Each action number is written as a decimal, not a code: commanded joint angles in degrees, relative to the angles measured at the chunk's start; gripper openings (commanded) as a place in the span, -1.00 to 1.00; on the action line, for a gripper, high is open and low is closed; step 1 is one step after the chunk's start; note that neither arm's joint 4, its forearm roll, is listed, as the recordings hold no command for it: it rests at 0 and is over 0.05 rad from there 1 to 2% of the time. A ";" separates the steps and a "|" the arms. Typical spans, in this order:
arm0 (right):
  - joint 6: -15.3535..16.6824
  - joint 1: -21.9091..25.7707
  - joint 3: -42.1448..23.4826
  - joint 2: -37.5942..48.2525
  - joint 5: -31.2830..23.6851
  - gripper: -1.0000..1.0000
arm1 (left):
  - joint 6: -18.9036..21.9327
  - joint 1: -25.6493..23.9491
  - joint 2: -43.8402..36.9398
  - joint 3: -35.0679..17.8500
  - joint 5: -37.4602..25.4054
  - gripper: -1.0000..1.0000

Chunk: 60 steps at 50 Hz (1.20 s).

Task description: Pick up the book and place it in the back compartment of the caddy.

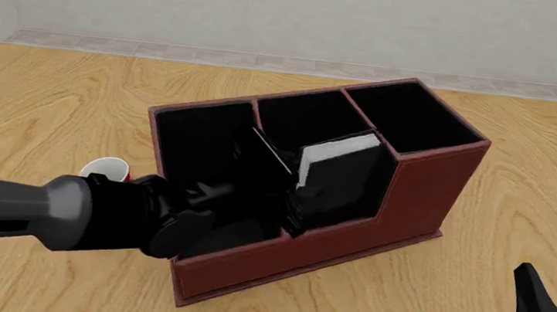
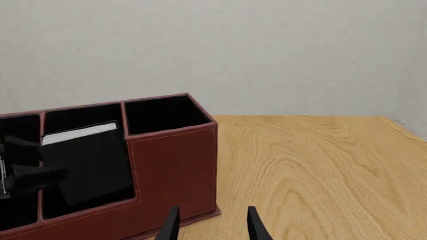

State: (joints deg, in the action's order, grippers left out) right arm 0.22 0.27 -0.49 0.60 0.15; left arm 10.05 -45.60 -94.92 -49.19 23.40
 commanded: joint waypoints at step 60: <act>0.01 -0.01 0.00 -0.01 0.00 1.00 | -3.78 3.26 17.07 15.63 1.00 1.00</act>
State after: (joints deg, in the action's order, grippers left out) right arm 0.23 0.27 -0.49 0.59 0.14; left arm 6.68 -44.31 -82.81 -37.84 23.41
